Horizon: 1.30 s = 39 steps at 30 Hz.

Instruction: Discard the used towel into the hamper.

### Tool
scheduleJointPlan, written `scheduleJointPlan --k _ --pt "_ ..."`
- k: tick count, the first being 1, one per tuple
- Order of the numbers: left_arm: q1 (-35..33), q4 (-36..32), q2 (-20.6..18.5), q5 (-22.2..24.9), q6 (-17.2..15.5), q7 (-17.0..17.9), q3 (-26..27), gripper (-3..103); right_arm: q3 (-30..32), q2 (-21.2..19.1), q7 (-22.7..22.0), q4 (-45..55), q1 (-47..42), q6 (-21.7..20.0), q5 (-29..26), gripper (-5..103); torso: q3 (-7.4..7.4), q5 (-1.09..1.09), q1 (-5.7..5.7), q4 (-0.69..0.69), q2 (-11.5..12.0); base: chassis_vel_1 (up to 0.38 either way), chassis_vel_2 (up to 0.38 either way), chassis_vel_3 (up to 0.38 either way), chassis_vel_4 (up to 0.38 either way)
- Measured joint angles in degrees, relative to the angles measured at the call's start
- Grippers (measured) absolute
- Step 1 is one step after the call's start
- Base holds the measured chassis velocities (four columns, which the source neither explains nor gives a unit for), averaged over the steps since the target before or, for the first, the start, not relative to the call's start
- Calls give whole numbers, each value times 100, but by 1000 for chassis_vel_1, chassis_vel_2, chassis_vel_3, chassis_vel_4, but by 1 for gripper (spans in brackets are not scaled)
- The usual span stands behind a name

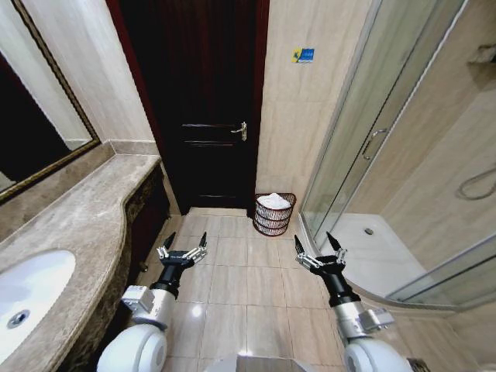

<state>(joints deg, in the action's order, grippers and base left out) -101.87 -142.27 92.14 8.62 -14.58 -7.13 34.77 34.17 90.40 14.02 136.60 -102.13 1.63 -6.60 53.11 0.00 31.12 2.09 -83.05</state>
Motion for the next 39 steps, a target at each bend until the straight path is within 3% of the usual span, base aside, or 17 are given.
scheduleJointPlan --k 39 --pt "0 0 0 0 0 0 0 100 0 0 0 0 0 0 0 100 0 0 0 0 -1 0 0 0 0"
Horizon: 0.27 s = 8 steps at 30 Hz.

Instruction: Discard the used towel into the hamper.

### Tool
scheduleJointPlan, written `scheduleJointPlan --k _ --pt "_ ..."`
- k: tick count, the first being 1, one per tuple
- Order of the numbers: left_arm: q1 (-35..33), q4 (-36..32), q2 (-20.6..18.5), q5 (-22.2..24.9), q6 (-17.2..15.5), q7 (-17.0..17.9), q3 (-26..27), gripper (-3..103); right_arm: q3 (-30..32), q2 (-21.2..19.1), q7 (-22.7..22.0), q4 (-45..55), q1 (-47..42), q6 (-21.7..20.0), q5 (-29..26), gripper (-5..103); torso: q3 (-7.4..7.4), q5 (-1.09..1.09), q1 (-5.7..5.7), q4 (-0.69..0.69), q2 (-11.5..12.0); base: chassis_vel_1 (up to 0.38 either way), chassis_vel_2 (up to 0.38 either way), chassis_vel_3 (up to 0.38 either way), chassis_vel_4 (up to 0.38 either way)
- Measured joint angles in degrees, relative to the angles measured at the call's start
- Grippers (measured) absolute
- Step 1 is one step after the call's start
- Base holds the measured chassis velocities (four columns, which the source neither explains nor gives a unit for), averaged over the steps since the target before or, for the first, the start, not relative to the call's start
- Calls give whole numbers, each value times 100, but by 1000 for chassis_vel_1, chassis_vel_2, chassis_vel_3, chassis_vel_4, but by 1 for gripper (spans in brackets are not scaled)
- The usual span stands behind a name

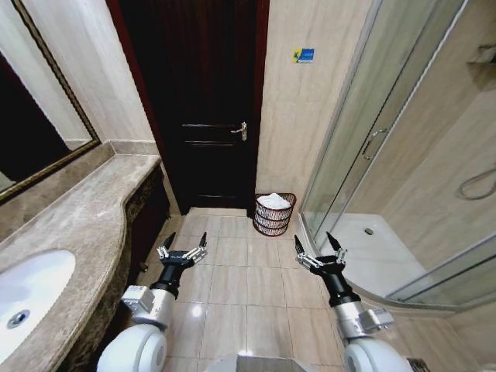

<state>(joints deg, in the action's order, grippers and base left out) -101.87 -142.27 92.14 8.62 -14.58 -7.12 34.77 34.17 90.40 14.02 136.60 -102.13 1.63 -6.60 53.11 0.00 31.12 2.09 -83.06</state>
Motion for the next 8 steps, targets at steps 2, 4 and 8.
scheduleJointPlan --k 2,4,8 --pt "0 0 0 0 0 0 0 100 0 0 0 0 0 0 0 100 0 0 0 0 0 0 0 0 0" --pt "0 0 0 0 0 0 0 100 0 0 0 0 0 0 0 100 0 0 0 0 0 0 0 0 0" --pt "0 0 0 0 0 0 0 100 0 0 0 0 0 0 0 100 0 0 0 0 0 0 0 0 0"
